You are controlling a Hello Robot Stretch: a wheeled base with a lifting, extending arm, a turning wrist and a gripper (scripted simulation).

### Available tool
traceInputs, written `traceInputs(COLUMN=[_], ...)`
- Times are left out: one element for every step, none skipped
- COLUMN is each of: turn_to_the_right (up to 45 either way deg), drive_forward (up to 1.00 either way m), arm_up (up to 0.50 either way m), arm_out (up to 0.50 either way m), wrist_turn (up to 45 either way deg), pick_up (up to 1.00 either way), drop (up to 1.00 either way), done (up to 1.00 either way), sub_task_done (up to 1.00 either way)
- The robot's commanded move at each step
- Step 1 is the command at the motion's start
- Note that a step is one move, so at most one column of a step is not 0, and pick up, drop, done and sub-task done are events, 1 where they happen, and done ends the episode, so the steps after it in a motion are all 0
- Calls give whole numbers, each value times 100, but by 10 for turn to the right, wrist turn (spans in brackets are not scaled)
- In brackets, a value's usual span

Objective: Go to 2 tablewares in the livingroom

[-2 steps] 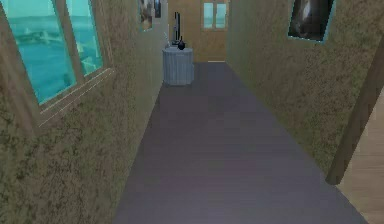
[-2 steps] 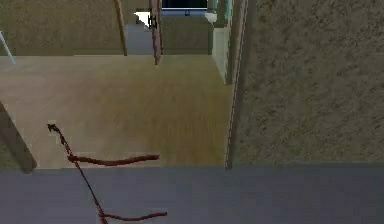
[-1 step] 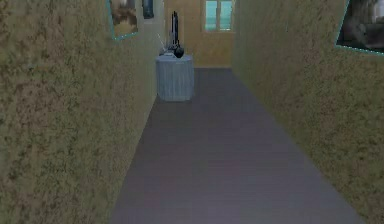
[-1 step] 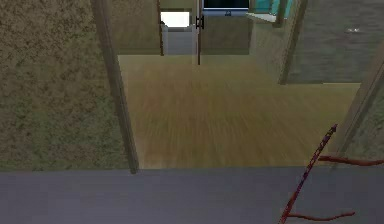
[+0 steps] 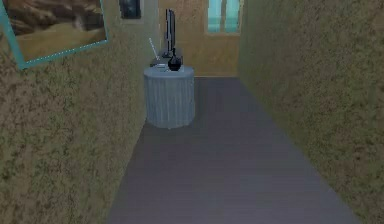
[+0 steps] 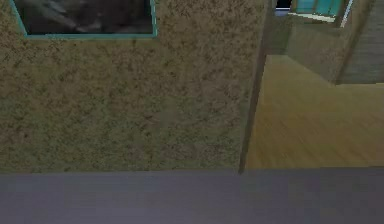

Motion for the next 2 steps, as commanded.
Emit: traceInputs(turn_to_the_right=[0,0], drive_forward=[100,100], arm_up=[0,0], arm_out=[0,0], wrist_turn=[0,0], pick_up=[0,0], drop=[0,0], done=[0,0], sub_task_done=[0,0])
